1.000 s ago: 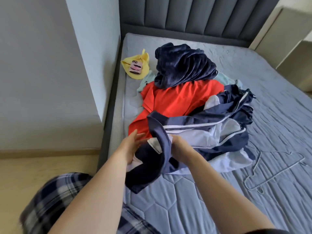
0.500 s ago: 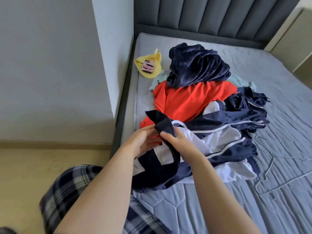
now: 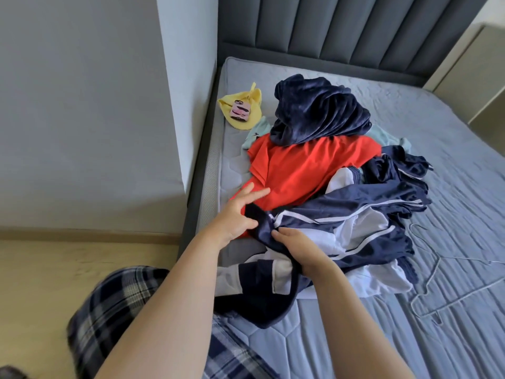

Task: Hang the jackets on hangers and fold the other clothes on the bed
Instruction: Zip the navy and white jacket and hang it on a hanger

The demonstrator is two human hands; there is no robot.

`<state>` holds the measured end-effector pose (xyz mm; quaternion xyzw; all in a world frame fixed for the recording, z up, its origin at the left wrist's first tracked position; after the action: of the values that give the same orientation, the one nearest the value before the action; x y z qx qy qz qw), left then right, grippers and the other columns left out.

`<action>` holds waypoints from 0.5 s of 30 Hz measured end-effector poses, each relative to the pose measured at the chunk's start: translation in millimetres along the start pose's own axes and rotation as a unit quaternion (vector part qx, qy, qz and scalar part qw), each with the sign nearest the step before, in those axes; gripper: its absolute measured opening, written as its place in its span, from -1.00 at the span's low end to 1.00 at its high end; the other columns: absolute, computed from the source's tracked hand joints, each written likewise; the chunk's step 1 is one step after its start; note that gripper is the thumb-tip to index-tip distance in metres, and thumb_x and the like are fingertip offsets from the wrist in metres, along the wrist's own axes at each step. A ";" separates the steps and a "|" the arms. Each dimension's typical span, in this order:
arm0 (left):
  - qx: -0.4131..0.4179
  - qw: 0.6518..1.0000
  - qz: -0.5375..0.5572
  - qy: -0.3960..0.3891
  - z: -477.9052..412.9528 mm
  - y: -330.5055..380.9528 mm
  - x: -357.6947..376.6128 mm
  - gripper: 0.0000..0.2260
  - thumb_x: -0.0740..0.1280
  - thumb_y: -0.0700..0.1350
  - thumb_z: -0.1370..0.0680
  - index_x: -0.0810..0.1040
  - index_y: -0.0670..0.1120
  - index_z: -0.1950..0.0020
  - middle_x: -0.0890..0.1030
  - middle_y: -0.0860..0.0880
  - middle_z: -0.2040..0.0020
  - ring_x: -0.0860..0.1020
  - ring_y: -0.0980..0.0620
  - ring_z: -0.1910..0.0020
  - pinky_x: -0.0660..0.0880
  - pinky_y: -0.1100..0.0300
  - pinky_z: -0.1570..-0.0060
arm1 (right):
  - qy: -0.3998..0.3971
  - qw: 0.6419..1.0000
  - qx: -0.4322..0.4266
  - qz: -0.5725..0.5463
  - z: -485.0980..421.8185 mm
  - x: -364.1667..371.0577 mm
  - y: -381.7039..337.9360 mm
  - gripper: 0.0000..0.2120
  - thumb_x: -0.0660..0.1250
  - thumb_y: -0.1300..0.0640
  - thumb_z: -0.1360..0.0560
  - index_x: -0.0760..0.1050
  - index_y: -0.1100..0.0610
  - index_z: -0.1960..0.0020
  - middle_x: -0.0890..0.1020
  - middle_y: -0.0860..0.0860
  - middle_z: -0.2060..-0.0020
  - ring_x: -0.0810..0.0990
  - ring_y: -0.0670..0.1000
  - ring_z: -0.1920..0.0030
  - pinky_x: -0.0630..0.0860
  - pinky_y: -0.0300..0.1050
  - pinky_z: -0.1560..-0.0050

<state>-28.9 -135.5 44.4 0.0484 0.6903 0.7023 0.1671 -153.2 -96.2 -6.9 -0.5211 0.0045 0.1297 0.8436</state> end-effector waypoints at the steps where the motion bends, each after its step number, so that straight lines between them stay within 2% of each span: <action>1: -0.001 0.999 -0.028 -0.027 0.9 0.6 6.6 -0.26 0.23 -0.52 -0.38 0.44 0.27 -0.26 0.11 0.08 -0.55 0.03 0.15 -0.52 0.07 0.19 -0.44 | -0.027 1.000 0.003 0.010 4.1 4.0 -3.2 -0.79 0.17 0.21 -0.62 0.53 0.16 0.13 0.60 0.06 0.20 0.55 -0.01 0.16 0.46 -0.17 0.06; 3: -0.016 0.991 -0.109 -0.082 2.1 -6.6 17.6 -0.33 0.25 -0.48 -0.41 0.49 0.25 -0.23 0.08 0.10 -0.56 -0.06 0.09 -0.54 -0.06 0.02 -0.50 | -0.048 0.999 0.007 0.010 11.0 3.8 -9.4 -0.79 0.19 0.15 -0.61 0.58 0.17 0.06 0.64 0.07 0.14 0.59 -0.03 0.14 0.48 -0.20 0.03; 5: -0.042 0.979 -0.157 -0.126 3.3 -19.5 24.8 -0.42 0.32 -0.44 -0.43 0.52 0.20 -0.21 0.09 0.14 -0.55 -0.10 0.07 -0.54 -0.12 -0.04 -0.49 | -0.034 0.999 0.008 0.004 16.2 -5.9 -17.3 -0.73 0.23 0.03 -0.59 0.61 0.18 -0.03 0.68 0.08 0.05 0.64 0.00 0.03 0.50 -0.15 -0.10; 7: -0.052 0.976 -0.159 -0.140 3.8 -26.5 28.7 -0.54 0.39 -0.36 -0.45 0.56 0.11 -0.20 0.23 0.13 -0.51 -0.01 0.10 -0.50 -0.05 -0.01 -0.48 | -0.036 0.998 -0.025 0.037 20.7 -11.3 -28.4 -0.75 0.29 -0.03 -0.55 0.63 0.13 -0.01 0.71 0.01 0.09 0.66 -0.03 0.04 0.53 -0.18 -0.07; 8: -0.045 0.979 -0.147 -0.130 2.7 -26.0 28.4 -0.61 0.40 -0.33 -0.46 0.60 0.07 -0.17 0.40 0.09 -0.42 0.13 0.10 -0.45 0.08 0.03 -0.45 | -0.043 0.995 -0.045 0.080 23.1 -11.4 -34.0 -0.82 0.35 -0.01 -0.51 0.63 0.08 0.03 0.70 -0.06 0.16 0.65 -0.09 0.10 0.53 -0.23 0.01; 9: -0.038 0.986 -0.125 -0.107 1.5 -23.7 25.0 -0.68 0.39 -0.32 -0.47 0.64 0.06 -0.07 0.58 0.05 -0.22 0.32 0.07 -0.34 0.27 0.09 -0.34 | -0.048 0.988 -0.055 0.137 25.4 -10.9 -37.7 -0.89 0.42 0.02 -0.45 0.61 0.03 0.07 0.68 -0.11 0.23 0.63 -0.14 0.18 0.51 -0.28 0.11; 10: -0.033 0.992 -0.103 -0.071 0.7 -21.2 18.2 -0.73 0.37 -0.32 -0.48 0.65 0.08 0.07 0.65 0.05 0.03 0.50 0.01 -0.16 0.43 0.13 -0.15 | -0.049 0.978 -0.057 0.196 25.7 -11.1 -38.5 -0.87 0.47 0.07 -0.38 0.59 0.01 0.08 0.65 -0.13 0.27 0.60 -0.16 0.25 0.48 -0.30 0.19; 11: -0.031 0.995 -0.091 -0.027 0.1 -19.8 9.7 -0.74 0.35 -0.32 -0.49 0.63 0.06 0.16 0.63 0.04 0.19 0.57 -0.02 0.02 0.49 0.15 0.01 | -0.038 0.962 -0.059 0.264 23.1 -13.2 -38.4 -0.81 0.48 0.12 -0.33 0.56 0.01 0.09 0.62 -0.11 0.28 0.58 -0.14 0.29 0.46 -0.28 0.24; 13: -0.027 0.993 -0.104 0.052 -0.1 -16.2 -5.2 -0.81 0.33 -0.28 -0.50 0.60 -0.01 0.21 0.59 0.03 0.27 0.55 0.03 0.20 0.46 0.19 0.16 | 0.032 0.912 -0.073 0.402 16.5 -21.9 -44.4 -0.83 0.41 0.21 -0.33 0.48 0.12 0.12 0.54 -0.01 0.27 0.56 0.01 0.26 0.40 -0.17 0.27; 15: -0.030 0.985 -0.102 0.135 1.0 -10.7 -20.1 -0.86 0.32 -0.25 -0.53 0.64 -0.07 0.07 0.61 0.03 0.18 0.52 0.09 0.16 0.39 0.28 0.13 | 0.156 0.875 -0.070 0.453 15.7 -44.0 -53.3 -0.91 0.27 0.29 -0.34 0.38 0.15 0.24 0.50 0.08 0.26 0.54 0.17 0.17 0.33 -0.13 0.24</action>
<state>-7.9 -140.7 37.2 -0.1223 0.6866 0.7019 0.1447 -185.9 -114.3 53.3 -0.5331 0.3628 0.4150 0.6419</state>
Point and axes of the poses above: each hand's wrist, its own z-axis away from the middle knuckle, its own x-axis out of the palm, y = z × x, the point moved 10 cm from there along -z, towards the middle knuckle
